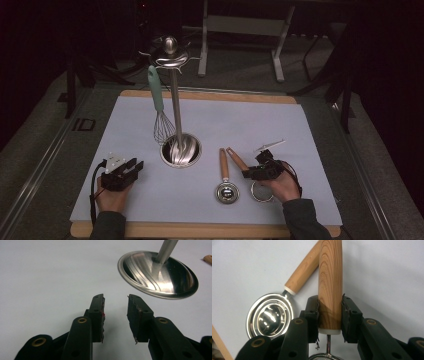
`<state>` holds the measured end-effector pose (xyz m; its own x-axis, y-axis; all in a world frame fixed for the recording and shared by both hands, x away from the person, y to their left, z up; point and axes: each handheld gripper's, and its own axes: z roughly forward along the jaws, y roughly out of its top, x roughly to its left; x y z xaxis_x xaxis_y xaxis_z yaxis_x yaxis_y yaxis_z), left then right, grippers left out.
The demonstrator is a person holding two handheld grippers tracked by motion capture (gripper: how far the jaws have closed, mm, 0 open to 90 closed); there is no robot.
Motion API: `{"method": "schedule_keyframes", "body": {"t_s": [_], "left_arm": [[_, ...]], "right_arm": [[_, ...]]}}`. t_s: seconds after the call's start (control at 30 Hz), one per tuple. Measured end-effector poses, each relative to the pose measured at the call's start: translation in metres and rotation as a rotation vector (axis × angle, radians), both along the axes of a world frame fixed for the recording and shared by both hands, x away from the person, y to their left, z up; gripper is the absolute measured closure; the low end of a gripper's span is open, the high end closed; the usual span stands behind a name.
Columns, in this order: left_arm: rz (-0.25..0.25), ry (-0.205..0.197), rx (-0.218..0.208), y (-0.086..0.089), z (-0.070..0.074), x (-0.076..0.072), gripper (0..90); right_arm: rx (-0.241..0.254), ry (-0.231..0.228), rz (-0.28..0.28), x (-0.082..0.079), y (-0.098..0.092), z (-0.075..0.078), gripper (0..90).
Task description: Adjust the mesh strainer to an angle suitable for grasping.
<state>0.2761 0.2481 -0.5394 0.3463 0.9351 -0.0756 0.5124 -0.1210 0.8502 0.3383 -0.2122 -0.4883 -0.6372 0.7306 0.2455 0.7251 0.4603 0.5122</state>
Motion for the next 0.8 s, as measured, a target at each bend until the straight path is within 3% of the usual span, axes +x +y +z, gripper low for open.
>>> {"method": "schedule_keyframes", "body": {"t_s": [0.8], "left_arm": [[0.002, 0.0, 0.001, 0.0, 0.0, 0.0, 66.4]], "right_arm": [[0.037, -0.094, 0.05, -0.011, 0.013, 0.027, 70.6]]}}
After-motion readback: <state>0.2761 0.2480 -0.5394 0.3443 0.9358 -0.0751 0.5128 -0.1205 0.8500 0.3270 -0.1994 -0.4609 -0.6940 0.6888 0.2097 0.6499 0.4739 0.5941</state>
